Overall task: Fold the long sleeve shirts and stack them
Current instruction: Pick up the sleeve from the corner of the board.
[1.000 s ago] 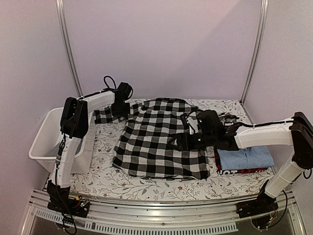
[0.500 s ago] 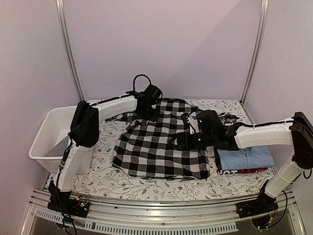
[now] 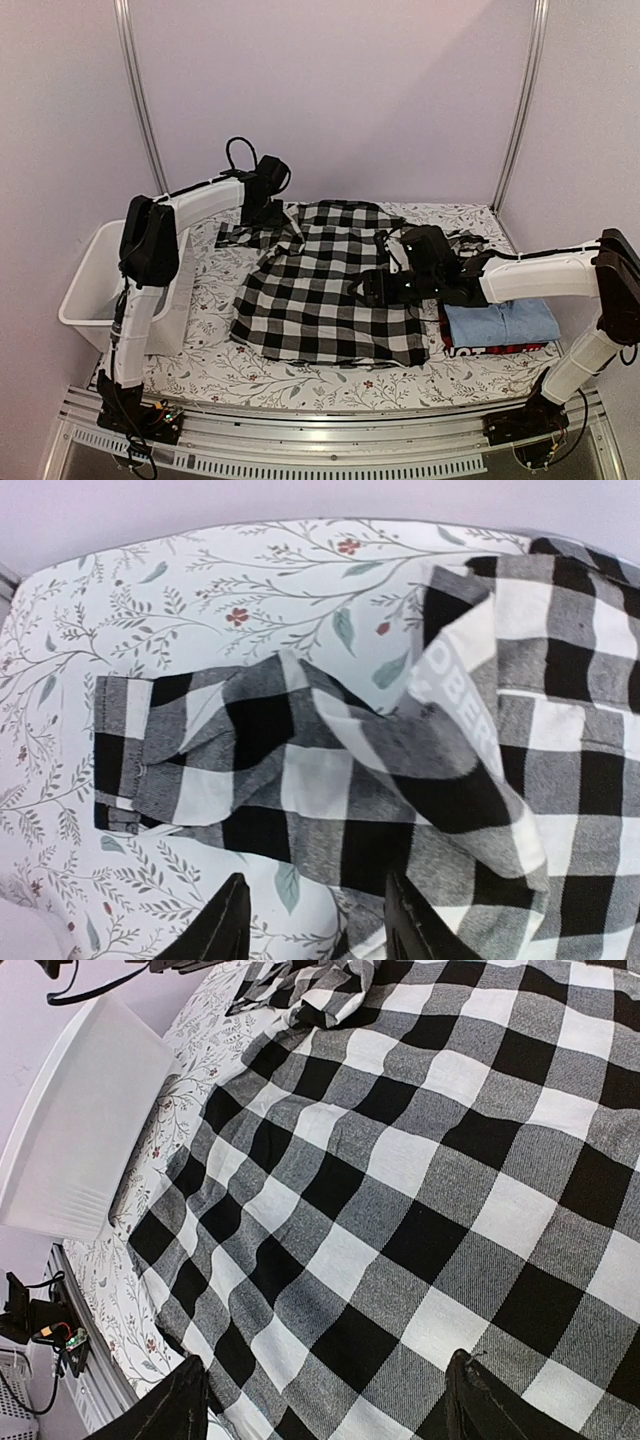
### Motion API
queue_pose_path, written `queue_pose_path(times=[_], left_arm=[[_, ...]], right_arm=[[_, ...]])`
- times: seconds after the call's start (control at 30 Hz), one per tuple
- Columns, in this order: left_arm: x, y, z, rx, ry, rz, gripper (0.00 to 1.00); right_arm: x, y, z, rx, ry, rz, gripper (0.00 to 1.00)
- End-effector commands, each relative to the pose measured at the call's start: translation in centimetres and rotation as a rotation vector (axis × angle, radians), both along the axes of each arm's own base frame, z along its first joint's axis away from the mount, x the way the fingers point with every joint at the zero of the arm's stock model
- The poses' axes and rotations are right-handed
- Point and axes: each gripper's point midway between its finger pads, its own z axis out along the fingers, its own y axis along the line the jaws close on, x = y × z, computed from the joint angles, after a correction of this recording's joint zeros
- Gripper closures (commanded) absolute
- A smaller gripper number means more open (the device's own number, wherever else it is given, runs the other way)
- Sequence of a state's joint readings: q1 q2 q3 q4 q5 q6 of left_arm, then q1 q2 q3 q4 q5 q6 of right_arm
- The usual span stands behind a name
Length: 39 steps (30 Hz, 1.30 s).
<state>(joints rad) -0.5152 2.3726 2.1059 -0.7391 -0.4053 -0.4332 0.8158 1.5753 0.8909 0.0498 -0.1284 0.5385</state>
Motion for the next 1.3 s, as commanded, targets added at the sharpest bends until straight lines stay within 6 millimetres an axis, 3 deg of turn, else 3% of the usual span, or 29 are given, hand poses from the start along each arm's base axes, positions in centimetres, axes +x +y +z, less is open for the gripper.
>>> queue_pose_path(times=[0.0, 0.27, 0.6, 0.7, 0.83, 0.97, 1.07, 1.27], left_arm=[[0.8, 3.2, 0.8, -0.009, -0.02, 0.126, 0.54], [3.6, 6.0, -3.1, -0.039, 0.04, 0.167, 0.53], [4.2, 7.3, -8.3, -0.081, 0.134, 0.169, 0.5], [3.9, 7.2, -9.5, -0.097, 0.162, 0.164, 0.55], [3.7, 7.2, -9.8, -0.107, 0.17, 0.161, 0.77], [4.1, 7.2, -7.7, -0.107, 0.128, 0.147, 0.99], [4.5, 7.4, -4.3, -0.094, 0.059, 0.142, 1.0], [4.9, 6.2, 4.6, -0.094, -0.099, 0.079, 1.0]], right_arm=[[0.6, -0.2, 2.0, 0.012, -0.033, -0.018, 0.2], [0.1, -0.3, 1.8, 0.021, -0.024, -0.003, 0.2], [-0.2, -0.4, 1.7, 0.028, -0.018, 0.003, 0.2], [-0.3, -0.4, 1.5, 0.027, -0.013, 0.004, 0.21], [-0.4, -0.4, 1.6, 0.032, -0.008, 0.0, 0.21], [-0.4, -0.4, 1.8, 0.035, -0.008, -0.003, 0.22], [-0.2, -0.4, 2.1, 0.035, -0.01, -0.011, 0.23], [0.5, -0.4, 3.1, 0.031, -0.033, -0.031, 0.23]])
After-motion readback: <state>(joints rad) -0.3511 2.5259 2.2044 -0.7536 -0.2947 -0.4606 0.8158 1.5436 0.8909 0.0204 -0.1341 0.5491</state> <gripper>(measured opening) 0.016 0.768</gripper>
